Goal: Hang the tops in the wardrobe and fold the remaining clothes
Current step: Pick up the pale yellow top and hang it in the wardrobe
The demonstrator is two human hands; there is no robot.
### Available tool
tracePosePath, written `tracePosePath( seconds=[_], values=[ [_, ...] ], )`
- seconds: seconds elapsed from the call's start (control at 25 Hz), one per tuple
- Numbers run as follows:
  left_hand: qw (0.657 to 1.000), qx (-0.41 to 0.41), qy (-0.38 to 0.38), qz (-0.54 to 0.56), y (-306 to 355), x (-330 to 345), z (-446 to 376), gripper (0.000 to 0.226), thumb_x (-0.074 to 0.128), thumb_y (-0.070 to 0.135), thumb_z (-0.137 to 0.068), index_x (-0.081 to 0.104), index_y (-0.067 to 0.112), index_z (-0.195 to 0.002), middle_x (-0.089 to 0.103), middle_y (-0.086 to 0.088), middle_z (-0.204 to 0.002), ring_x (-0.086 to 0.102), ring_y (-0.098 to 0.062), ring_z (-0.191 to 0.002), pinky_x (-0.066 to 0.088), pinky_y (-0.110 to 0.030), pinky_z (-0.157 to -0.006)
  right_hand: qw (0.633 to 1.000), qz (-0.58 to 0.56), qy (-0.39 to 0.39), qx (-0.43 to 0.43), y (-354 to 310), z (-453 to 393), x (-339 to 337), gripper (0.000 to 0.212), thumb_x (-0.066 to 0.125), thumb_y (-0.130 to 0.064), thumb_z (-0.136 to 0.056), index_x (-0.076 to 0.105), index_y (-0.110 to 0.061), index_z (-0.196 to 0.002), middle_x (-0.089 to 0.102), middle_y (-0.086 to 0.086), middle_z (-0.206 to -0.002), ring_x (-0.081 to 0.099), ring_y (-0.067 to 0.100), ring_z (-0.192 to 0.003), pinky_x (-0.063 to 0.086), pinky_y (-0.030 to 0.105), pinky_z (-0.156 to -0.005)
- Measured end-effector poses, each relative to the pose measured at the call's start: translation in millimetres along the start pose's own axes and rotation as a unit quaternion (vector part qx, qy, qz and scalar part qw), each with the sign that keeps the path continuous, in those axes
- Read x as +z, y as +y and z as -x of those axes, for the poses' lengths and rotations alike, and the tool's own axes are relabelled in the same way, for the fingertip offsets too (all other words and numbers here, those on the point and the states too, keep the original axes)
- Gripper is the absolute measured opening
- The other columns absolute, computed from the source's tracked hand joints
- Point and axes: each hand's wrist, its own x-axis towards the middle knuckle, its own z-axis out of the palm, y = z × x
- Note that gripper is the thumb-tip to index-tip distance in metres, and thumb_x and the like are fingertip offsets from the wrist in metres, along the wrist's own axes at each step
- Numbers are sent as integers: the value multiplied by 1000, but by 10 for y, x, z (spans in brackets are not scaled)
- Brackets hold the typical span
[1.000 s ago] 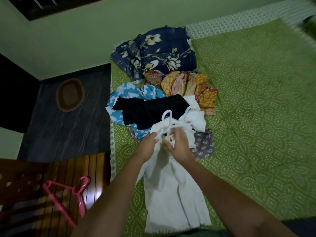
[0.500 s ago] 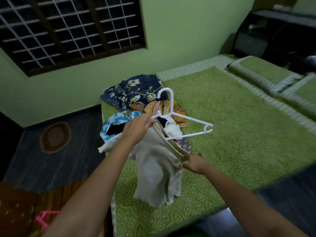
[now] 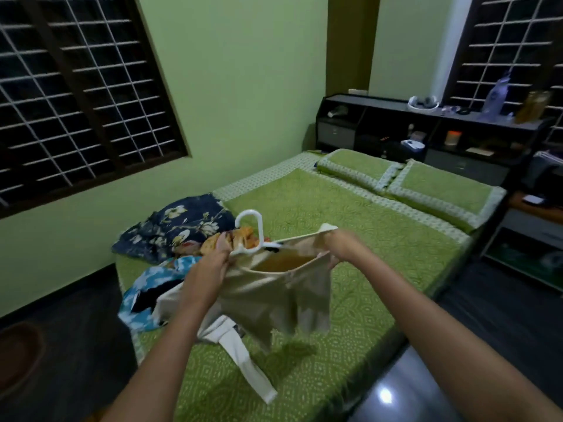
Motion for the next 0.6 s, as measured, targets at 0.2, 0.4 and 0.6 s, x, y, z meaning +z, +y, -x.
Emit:
tracePosePath(
  seconds=[0.2, 0.4, 0.6],
  values=[
    [992, 44, 31, 114, 927, 99, -616, 20, 45, 14, -97, 61, 16, -109, 65, -8, -104, 60, -28, -94, 48, -41, -77, 943, -283, 174, -3, 491, 696, -439, 25, 45, -17, -99, 63, -5, -87, 67, 15, -88, 66, 20, -68, 55, 32, -64],
    [974, 174, 6, 144, 1857, 346, -1259, 17, 51, 16, -96, 62, 14, -109, 65, -8, -100, 59, -27, -88, 40, -33, -68, 976, 13, 203, 73, 1956, 725, -751, 41, 43, -41, -99, 42, -29, -138, 40, -6, -146, 31, 18, -137, 14, 41, -108],
    [953, 228, -24, 196, 3045, 896, -1865, 20, 48, 28, -98, 61, 16, -109, 63, -2, -98, 56, -19, -85, 37, -29, -67, 949, -100, 283, 97, 3037, 716, -790, 22, 32, -26, -104, 48, -21, -90, 58, -6, -92, 50, 19, -102, 21, 34, -86]
  ],
)
